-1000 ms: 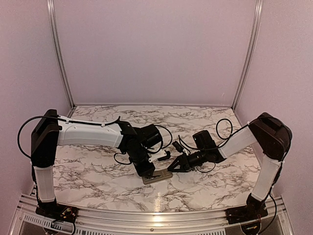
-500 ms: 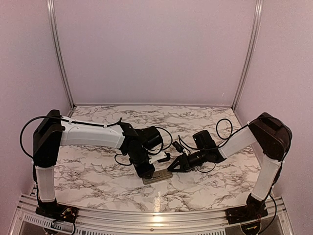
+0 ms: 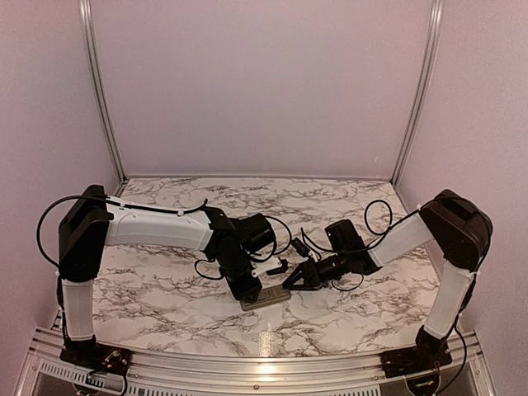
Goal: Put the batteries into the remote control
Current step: Load the battery cover onto the remote control without the battery cover.
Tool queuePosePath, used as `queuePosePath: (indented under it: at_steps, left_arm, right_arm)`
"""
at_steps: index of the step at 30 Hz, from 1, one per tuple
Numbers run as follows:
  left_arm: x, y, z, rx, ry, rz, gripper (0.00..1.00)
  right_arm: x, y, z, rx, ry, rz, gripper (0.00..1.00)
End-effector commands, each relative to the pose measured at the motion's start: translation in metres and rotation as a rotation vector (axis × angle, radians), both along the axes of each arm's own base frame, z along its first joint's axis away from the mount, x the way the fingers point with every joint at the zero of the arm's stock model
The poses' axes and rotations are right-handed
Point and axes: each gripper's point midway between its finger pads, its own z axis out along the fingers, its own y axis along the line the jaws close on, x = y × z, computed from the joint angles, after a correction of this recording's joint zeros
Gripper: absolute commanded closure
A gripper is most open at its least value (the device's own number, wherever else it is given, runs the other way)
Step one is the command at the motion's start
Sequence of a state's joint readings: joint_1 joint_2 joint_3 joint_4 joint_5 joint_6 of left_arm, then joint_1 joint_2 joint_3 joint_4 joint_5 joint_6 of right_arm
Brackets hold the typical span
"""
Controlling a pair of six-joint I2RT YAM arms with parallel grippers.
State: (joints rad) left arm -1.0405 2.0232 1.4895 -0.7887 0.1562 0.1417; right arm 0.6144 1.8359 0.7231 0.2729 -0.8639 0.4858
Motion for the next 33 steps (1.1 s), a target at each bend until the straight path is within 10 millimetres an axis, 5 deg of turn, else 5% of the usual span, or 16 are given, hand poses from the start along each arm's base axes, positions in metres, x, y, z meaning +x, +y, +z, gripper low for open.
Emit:
queuePosePath:
  at_steps: [1, 9, 19, 33]
  left_arm:
    - [-0.004, -0.001, -0.006, 0.012, 0.029, -0.014, 0.76]
    - [0.001, -0.002, -0.007, 0.020, 0.013, -0.006, 0.71]
    - [0.003, -0.002, -0.002, 0.015, -0.007, -0.005, 0.51]
    - [0.018, -0.013, 0.053, -0.111, -0.121, 0.024, 0.36]
  right_arm:
    - [-0.002, 0.008, 0.004, 0.024, -0.005, 0.028, 0.64]
    - [-0.002, 0.007, 0.005, 0.024, -0.007, 0.027, 0.63]
    - [-0.002, 0.007, 0.004, 0.022, -0.006, 0.028, 0.64]
    - [-0.001, 0.006, 0.005, 0.017, -0.014, 0.021, 0.62]
